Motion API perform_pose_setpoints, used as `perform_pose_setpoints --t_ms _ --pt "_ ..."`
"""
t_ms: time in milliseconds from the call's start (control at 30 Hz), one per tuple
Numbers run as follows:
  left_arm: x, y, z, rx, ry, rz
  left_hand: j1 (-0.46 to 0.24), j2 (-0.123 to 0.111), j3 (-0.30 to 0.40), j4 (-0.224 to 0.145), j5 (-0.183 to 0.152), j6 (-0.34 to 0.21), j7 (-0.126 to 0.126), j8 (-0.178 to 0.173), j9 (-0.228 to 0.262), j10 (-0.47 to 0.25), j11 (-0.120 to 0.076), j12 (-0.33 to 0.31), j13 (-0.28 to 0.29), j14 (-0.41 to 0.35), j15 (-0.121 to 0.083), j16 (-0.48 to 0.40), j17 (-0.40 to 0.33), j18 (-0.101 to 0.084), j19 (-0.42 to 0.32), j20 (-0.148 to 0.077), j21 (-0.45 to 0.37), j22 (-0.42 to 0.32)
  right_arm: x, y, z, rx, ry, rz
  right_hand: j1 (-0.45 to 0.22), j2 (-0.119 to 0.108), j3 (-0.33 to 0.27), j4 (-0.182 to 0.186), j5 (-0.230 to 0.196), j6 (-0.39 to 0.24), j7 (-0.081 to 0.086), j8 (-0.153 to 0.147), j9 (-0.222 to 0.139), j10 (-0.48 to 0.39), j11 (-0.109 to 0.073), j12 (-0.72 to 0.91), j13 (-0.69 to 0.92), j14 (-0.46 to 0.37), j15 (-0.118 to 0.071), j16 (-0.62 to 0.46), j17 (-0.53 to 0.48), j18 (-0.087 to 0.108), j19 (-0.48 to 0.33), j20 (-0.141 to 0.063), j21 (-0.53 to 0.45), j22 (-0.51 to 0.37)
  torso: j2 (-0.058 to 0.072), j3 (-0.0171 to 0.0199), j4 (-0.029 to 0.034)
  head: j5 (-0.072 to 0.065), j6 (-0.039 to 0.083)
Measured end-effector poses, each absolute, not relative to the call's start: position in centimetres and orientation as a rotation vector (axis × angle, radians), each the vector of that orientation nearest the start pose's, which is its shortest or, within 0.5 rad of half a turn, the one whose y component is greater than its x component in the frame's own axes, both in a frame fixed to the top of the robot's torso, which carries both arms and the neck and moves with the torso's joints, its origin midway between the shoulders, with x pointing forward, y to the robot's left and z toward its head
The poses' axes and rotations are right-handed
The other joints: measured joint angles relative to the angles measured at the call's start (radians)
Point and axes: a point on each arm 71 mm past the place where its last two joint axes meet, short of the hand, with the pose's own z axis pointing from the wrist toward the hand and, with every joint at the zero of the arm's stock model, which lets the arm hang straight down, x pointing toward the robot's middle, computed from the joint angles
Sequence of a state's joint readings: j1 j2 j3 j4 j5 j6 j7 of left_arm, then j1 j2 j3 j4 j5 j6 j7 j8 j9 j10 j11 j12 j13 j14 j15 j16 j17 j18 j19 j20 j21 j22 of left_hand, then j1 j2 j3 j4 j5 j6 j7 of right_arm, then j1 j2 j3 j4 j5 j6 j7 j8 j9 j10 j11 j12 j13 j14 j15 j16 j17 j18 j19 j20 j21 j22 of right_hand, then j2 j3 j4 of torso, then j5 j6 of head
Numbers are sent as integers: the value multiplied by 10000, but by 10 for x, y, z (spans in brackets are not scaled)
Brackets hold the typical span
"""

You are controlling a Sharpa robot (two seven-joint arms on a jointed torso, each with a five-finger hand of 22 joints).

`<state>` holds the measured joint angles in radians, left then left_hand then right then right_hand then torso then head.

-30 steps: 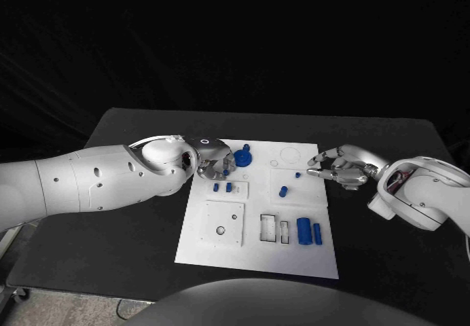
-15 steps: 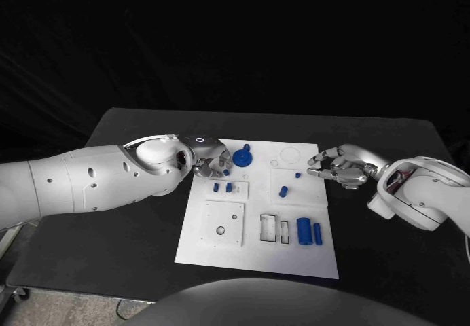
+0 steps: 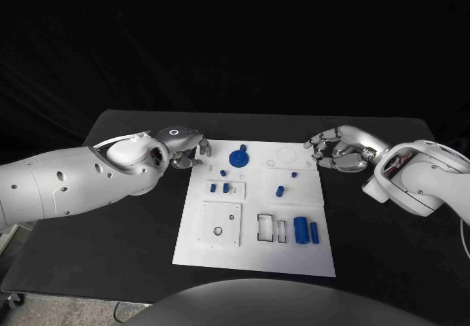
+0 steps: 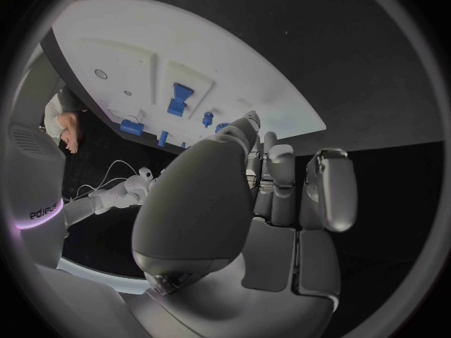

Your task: Assemble the parts on the task board

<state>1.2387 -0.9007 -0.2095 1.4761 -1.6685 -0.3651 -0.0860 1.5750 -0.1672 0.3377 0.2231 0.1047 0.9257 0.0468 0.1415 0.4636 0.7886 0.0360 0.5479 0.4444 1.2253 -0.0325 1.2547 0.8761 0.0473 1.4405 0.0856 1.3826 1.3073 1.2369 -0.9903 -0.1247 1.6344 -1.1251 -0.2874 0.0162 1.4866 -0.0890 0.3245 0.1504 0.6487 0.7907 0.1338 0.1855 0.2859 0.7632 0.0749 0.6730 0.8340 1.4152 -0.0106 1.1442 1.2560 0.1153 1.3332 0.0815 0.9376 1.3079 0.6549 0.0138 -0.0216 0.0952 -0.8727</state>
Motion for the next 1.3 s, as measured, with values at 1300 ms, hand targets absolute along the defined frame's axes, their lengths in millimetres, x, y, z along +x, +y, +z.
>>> perform_pose_setpoints --t_ms 1300 --pt "464 245 -196 -6813 13113 -13876 -685 1816 -3131 661 3222 -164 496 -725 -2729 -3570 842 21 -2961 -7417 1809 -7547 -7227 857 -8560 1841 -12433 -4021 459 -187 -221 -5969 17348 5054 -510 -520 679 -1324 -3084 1242 -267 -371 -38 -237 44 -2717 -4210 -1756 118 -1823 -2234 392 -1414 73 -2426 -5 -14 -44 8 -97 0"
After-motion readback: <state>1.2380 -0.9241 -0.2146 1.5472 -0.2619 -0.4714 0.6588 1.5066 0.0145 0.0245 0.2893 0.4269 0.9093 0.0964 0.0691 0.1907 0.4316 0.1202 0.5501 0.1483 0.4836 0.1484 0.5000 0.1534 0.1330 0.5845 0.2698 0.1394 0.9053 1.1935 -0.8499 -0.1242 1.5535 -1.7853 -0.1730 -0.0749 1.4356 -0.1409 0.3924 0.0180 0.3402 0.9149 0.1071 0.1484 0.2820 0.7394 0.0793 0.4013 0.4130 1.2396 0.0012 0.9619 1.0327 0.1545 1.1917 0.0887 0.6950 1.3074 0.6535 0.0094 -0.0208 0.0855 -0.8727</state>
